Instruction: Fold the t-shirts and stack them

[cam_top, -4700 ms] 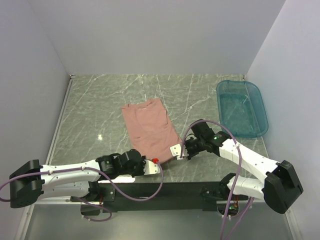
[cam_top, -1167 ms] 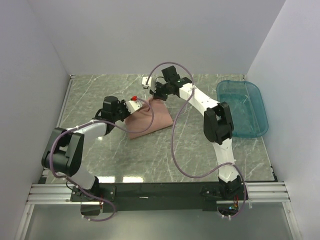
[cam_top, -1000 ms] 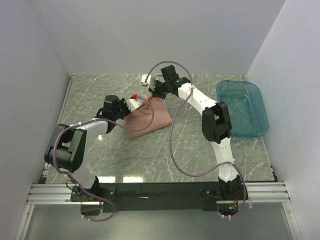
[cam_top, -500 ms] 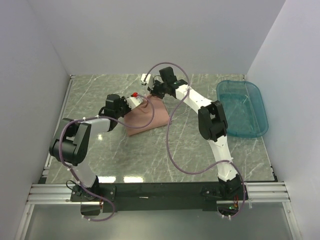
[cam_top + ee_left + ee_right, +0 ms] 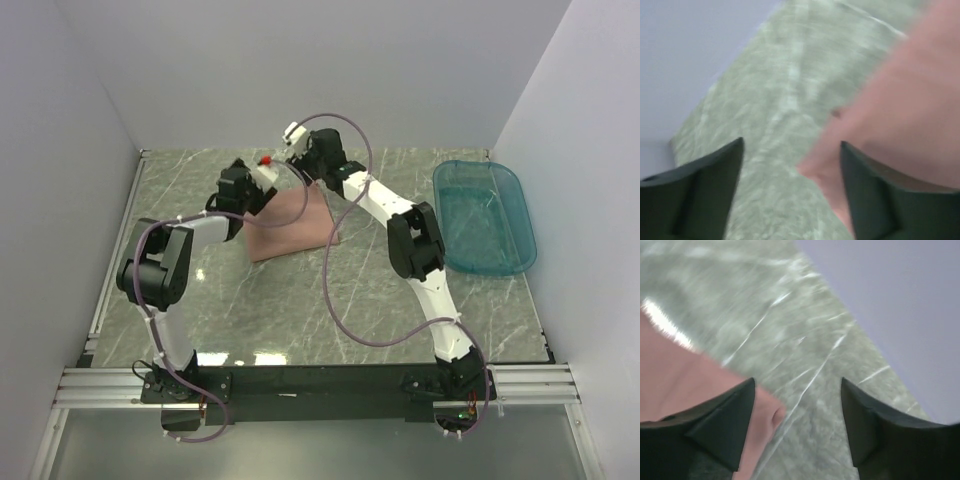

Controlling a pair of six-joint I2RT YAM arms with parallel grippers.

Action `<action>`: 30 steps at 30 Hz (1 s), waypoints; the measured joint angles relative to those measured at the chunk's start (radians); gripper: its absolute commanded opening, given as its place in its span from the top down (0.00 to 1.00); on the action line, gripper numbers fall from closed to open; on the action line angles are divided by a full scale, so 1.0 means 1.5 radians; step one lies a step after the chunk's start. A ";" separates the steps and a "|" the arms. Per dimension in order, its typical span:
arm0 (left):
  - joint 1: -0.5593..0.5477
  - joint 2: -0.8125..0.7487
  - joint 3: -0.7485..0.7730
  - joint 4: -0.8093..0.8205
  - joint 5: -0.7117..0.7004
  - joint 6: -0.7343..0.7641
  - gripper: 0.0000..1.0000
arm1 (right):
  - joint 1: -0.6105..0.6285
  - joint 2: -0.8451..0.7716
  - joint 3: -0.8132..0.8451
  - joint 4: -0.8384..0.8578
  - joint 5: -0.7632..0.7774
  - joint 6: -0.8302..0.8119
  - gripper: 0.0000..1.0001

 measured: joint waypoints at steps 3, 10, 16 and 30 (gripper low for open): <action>0.003 0.010 0.064 -0.021 -0.083 -0.050 0.01 | 0.004 0.020 0.030 0.039 0.082 0.063 0.22; 0.046 -0.043 0.147 -0.146 -0.158 -0.273 0.01 | -0.016 -0.011 0.001 0.007 0.043 0.148 0.22; 0.138 -0.191 0.064 -0.260 0.002 -0.499 0.03 | -0.110 -0.135 -0.096 -0.185 -0.328 0.124 0.31; 0.141 -0.185 -0.048 -0.383 0.196 -0.694 0.16 | -0.185 -0.587 -0.545 -0.311 -0.529 0.051 0.31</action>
